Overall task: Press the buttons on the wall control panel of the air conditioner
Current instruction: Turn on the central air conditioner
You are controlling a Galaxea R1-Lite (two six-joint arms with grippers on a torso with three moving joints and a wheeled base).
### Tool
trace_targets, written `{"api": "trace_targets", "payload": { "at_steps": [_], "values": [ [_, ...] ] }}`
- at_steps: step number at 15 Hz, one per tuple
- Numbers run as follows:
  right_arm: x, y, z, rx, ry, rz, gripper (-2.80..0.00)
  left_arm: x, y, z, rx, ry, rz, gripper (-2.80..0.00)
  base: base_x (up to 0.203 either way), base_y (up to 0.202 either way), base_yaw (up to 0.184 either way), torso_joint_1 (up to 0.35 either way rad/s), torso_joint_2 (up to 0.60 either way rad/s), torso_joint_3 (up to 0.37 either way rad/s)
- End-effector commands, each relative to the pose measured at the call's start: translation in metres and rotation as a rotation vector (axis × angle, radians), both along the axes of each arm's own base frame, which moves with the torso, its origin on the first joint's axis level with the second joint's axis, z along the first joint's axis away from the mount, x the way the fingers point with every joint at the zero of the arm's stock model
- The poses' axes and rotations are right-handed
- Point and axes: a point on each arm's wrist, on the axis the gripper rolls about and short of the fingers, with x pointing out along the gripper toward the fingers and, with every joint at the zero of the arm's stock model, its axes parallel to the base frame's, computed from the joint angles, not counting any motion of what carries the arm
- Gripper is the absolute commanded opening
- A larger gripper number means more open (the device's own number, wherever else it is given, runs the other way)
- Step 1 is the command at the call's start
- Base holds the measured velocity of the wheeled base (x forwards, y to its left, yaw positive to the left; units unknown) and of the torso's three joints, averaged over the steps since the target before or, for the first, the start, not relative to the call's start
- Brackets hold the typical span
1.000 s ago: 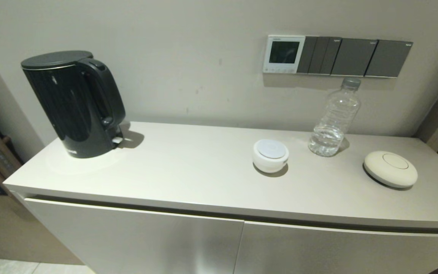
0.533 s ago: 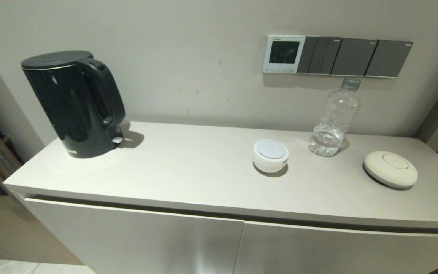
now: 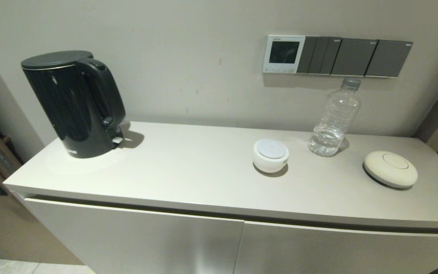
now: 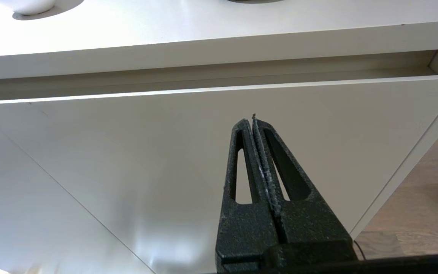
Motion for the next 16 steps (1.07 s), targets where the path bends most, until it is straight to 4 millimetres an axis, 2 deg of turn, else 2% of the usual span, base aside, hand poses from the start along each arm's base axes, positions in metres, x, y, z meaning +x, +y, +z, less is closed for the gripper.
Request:
{"api": "trace_targets", "payload": {
  "at_steps": [1, 8, 11, 15, 16],
  "values": [
    [0.0, 0.0, 0.0, -0.002, 0.002, 0.0, -2.8, 0.0, 0.0, 0.0, 0.0, -0.001, 0.0, -2.8, 0.0, 0.0, 0.0, 0.0, 0.0, 0.0],
    [-0.001, 0.0, 0.005, -0.018, -0.016, 0.001, -2.8, 0.0, 0.0, 0.0, -0.001, -0.001, 0.001, -2.8, 0.0, 0.0, 0.0, 0.0, 0.0, 0.0],
    [-0.007, 0.0, 0.054, -0.018, -0.061, 0.019, -2.8, 0.0, 0.0, 0.0, 0.0, -0.001, 0.0, -2.8, 0.0, 0.0, 0.0, 0.0, 0.0, 0.0],
    [-0.007, 0.0, 0.137, -0.025, -0.147, 0.018, -2.8, 0.0, 0.0, 0.0, -0.001, -0.001, 0.0, -2.8, 0.0, 0.0, 0.0, 0.0, 0.0, 0.0],
    [0.0, 0.0, 0.157, -0.027, -0.148, 0.016, -2.8, 0.0, 0.0, 0.0, -0.001, 0.0, 0.001, -2.8, 0.0, 0.0, 0.0, 0.0, 0.0, 0.0]
  ]
}}
